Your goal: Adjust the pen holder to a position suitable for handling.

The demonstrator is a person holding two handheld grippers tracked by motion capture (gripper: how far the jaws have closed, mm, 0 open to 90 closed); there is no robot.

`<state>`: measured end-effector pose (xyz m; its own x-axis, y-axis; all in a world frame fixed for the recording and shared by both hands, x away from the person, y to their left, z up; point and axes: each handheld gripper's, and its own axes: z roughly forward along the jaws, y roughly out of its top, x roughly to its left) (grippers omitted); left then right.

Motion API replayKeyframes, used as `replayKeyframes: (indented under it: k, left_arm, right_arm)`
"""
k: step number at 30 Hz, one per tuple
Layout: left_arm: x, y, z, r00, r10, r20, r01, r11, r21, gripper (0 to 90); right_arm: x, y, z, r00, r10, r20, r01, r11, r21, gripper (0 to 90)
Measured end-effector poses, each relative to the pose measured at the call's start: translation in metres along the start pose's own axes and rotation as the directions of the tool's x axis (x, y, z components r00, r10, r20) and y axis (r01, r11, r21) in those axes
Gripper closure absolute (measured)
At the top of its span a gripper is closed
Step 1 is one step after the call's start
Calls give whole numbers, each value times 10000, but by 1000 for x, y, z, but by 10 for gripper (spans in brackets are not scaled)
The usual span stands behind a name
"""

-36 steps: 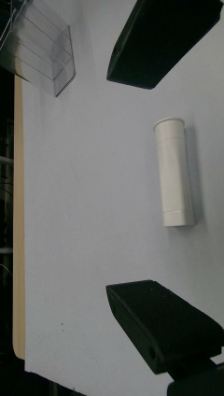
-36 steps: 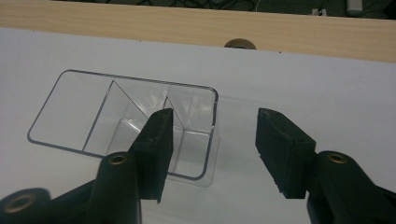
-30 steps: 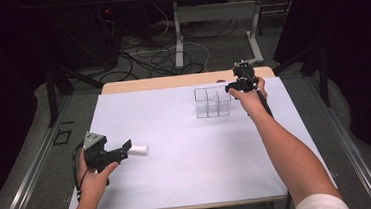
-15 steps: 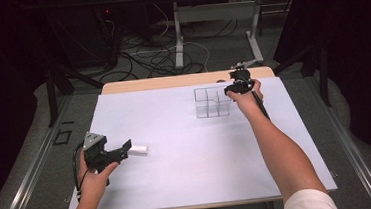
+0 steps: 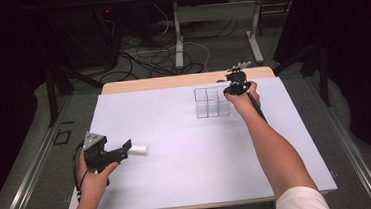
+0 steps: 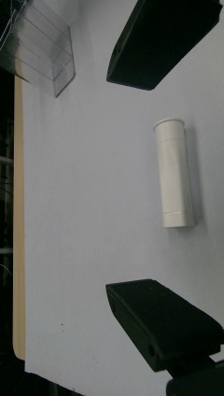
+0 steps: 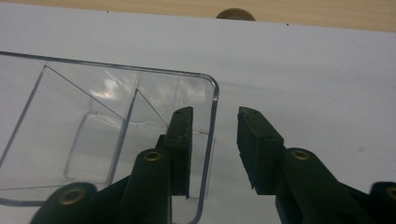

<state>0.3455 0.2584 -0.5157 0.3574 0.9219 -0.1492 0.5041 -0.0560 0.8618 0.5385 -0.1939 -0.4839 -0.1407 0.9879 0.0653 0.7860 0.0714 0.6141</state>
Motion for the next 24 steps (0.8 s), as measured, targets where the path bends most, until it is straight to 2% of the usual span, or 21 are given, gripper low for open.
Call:
replayKeyframes:
  k: [5, 10, 14, 24]
  left_arm:
    - [0, 0, 0, 10000, -1, -6, 1, 10000, -18, 21]
    - [0, 0, 0, 10000, 9, -11, -9, 10000, -41, 22]
    - [0, 0, 0, 10000, -6, -14, 6, 10000, -22, 22]
    - [0, 0, 1, 10000, 5, -10, -5, 10000, -25, 23]
  right_arm:
    - [2, 0, 1, 9999, -138, 100, 139, 9999, -89, 750]
    - [3, 0, 2, 9999, -35, 130, 35, 10000, 24, 802]
    - [6, 1, 2, 9996, -209, 212, 208, 9998, 41, 836]
    - [7, 1, 2, 9992, 273, 301, -274, 9996, 21, 852]
